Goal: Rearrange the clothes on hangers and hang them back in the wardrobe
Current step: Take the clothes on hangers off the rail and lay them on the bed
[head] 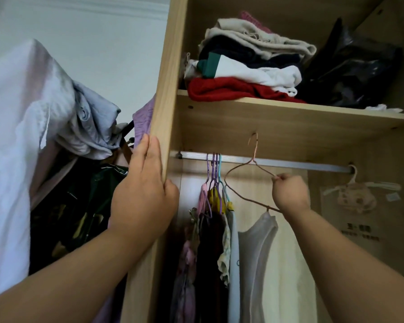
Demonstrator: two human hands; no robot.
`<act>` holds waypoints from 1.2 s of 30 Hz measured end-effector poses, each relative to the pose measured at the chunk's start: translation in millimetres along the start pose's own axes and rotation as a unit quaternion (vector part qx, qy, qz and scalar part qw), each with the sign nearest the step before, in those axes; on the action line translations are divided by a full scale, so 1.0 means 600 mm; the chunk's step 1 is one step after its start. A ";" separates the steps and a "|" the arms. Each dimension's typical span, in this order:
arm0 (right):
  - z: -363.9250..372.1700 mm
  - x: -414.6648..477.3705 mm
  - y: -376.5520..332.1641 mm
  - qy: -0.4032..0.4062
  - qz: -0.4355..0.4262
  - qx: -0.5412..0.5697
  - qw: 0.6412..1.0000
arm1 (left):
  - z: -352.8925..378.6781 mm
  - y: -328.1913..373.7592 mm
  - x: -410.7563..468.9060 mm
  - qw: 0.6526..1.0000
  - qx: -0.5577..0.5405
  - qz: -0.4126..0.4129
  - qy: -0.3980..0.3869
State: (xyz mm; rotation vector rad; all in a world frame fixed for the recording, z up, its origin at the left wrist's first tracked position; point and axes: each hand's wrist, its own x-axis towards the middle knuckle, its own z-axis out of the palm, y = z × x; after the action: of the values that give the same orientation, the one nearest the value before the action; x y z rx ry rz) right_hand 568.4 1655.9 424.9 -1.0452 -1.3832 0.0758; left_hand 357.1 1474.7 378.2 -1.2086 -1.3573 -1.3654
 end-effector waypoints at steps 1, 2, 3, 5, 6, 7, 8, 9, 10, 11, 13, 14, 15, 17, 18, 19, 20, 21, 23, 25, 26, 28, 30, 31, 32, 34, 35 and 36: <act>-0.013 -0.004 0.000 0.001 -0.005 -0.005 1.000 | 0.001 -0.002 0.001 1.000 0.005 0.003 -0.005; -0.027 -0.009 0.001 0.004 -0.011 -0.008 1.000 | 0.001 -0.002 0.000 1.000 0.009 0.004 -0.010; -0.041 -0.014 0.005 0.008 -0.018 -0.013 1.000 | 0.002 -0.002 0.002 1.000 0.012 0.001 -0.015; -0.077 -0.031 0.015 0.011 -0.025 -0.030 0.999 | 0.001 -0.001 0.003 1.000 0.018 0.000 -0.015; -0.094 -0.037 0.022 0.016 -0.026 -0.032 0.999 | 0.000 -0.003 0.004 1.000 0.022 0.011 -0.010; -0.117 -0.046 0.028 0.022 -0.028 -0.031 0.999 | -0.002 -0.004 0.005 0.999 0.029 0.026 -0.006; -0.140 -0.055 0.035 0.030 -0.035 -0.031 0.998 | -0.003 -0.005 0.004 0.998 0.040 0.047 -0.009; -0.166 -0.066 0.040 0.035 -0.042 -0.034 0.998 | -0.003 -0.005 0.003 0.996 0.052 0.070 -0.015; -0.194 -0.076 0.047 0.040 -0.044 -0.033 0.998 | -0.002 0.001 0.000 0.994 0.060 0.091 -0.018; -0.218 -0.086 0.052 0.043 -0.043 -0.025 0.998 | -0.003 0.011 -0.002 0.993 0.061 0.102 -0.022; -0.267 -0.113 0.065 0.043 -0.035 -0.010 0.998 | 0.003 0.044 -0.017 0.991 0.018 0.119 -0.055; -0.290 -0.129 0.073 0.043 -0.028 0.001 0.999 | 0.009 0.066 -0.027 0.987 -0.015 0.138 -0.085; -0.311 -0.147 0.078 0.040 -0.023 0.010 0.999 | 0.016 0.090 -0.038 0.979 -0.050 0.158 -0.115; -0.350 -0.180 0.089 0.040 -0.017 0.007 0.999 | 0.037 0.135 -0.060 0.963 -0.108 0.172 -0.178; -0.368 -0.197 0.094 0.043 -0.016 0.000 0.999 | 0.052 0.153 -0.072 0.954 -0.132 0.167 -0.209; -0.387 -0.216 0.099 0.047 -0.012 -0.004 0.999 | 0.066 0.171 -0.085 0.946 -0.151 0.161 -0.237; -0.407 -0.235 0.105 0.047 -0.007 -0.007 0.999 | 0.083 0.185 -0.097 0.939 -0.168 0.155 -0.259; -0.422 -0.255 0.110 0.044 0.002 -0.009 0.999 | 0.100 0.195 -0.107 0.932 -0.181 0.146 -0.276; -0.457 -0.305 0.119 0.035 0.030 -0.020 0.999 | 0.134 0.210 -0.134 0.916 -0.215 0.121 -0.317; -0.487 -0.364 0.124 0.044 0.064 -0.026 0.997 | 0.163 0.221 -0.165 0.892 -0.252 0.097 -0.363; -0.498 -0.393 0.124 0.053 0.081 -0.027 0.995 | 0.175 0.224 -0.180 0.883 -0.262 0.090 -0.379; -0.517 -0.458 0.120 0.076 0.118 -0.045 0.989 | 0.193 0.228 -0.220 0.859 -0.290 0.096 -0.412; -0.527 -0.528 0.108 0.097 0.146 -0.094 0.980 | 0.201 0.230 -0.266 0.828 -0.321 0.111 -0.446; -0.527 -0.558 0.101 0.101 0.155 -0.125 0.975 | 0.203 0.229 -0.287 0.815 -0.332 0.122 -0.458; -0.525 -0.595 0.091 0.113 0.167 -0.163 0.966 | 0.199 0.229 -0.310 0.799 -0.348 0.137 -0.472; -0.516 -0.664 0.077 0.161 0.195 -0.239 0.938 | 0.182 0.225 -0.354 0.758 -0.395 0.156 -0.495; -0.510 -0.701 0.070 0.186 0.213 -0.276 0.919 | 0.169 0.222 -0.376 0.738 -0.425 0.154 -0.501; -0.504 -0.735 0.064 0.205 0.231 -0.305 0.901 | 0.157 0.218 -0.395 0.723 -0.451 0.145 -0.502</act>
State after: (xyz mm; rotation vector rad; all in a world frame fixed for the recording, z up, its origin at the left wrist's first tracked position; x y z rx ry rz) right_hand 721.6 1245.2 116.4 -1.7872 -0.7528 -0.2362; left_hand 535.0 1545.4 164.9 -3.0071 -0.9678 -1.1300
